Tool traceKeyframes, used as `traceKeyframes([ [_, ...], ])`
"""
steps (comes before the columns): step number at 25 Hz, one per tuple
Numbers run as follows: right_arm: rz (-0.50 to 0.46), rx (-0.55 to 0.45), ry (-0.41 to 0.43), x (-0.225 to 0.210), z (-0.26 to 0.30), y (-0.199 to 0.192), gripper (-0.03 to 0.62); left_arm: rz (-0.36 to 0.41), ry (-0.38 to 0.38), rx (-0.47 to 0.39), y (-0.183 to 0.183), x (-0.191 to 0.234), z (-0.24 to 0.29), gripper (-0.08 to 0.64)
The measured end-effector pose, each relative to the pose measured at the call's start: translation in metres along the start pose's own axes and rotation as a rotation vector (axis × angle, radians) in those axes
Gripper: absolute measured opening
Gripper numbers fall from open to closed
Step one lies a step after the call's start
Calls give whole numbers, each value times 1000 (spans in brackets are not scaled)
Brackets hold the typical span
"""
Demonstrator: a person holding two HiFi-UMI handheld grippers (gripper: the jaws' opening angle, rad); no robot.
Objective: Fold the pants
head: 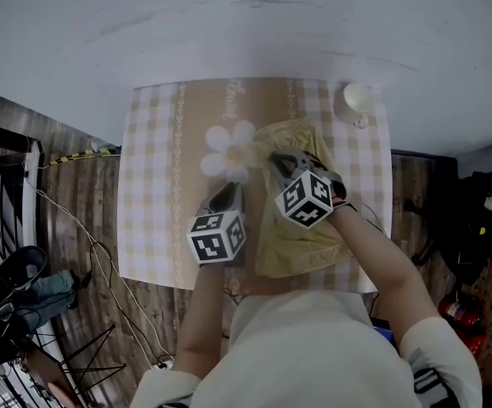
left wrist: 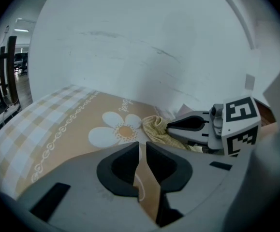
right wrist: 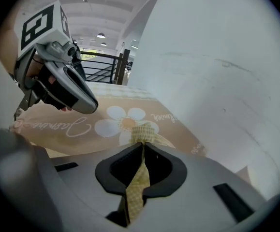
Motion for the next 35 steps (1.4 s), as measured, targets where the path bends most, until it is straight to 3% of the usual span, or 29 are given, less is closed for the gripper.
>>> traceKeyframes([
  [7, 100, 104, -145, -61, 3, -41, 8, 46, -61, 12, 22, -10, 41, 41],
  [10, 208, 125, -175, -84, 3, -51, 5, 52, -63, 22, 31, -9, 59, 43],
  [12, 312, 82, -115, -88, 0, -48, 5, 49, -38, 34, 34, -5, 68, 43],
  [15, 421, 11, 41, -75, -2, -35, 16, 31, -4, 37, 36, 4, 73, 43],
  [16, 434, 8, 81, -69, 0, -31, 70, 25, 0, 37, 36, 6, 74, 43],
  [17, 439, 12, 104, -64, 2, -29, 128, 21, 1, 37, 37, 8, 75, 43],
  [19, 426, 37, 95, -59, 8, -29, 135, 19, -1, 39, 40, 11, 77, 43],
  [24, 362, 95, 73, -58, 20, -37, 36, 34, -26, 55, 45, 12, 86, 43],
  [31, 246, 166, 1, -96, 26, -57, 25, 51, -97, 95, 51, 4, 107, 57],
  [35, 301, 226, -14, -109, 33, -74, 26, 58, -118, 125, 56, 2, 124, 90],
])
Point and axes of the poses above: the fingertips, and each gripper's own axes: z forward along the fingers, x to its left, y out of its top, the point moved 8 cm from there along -z, backward along the fingers, and after that the axes turned 15 degrees about -y, right-handed, at the moved point
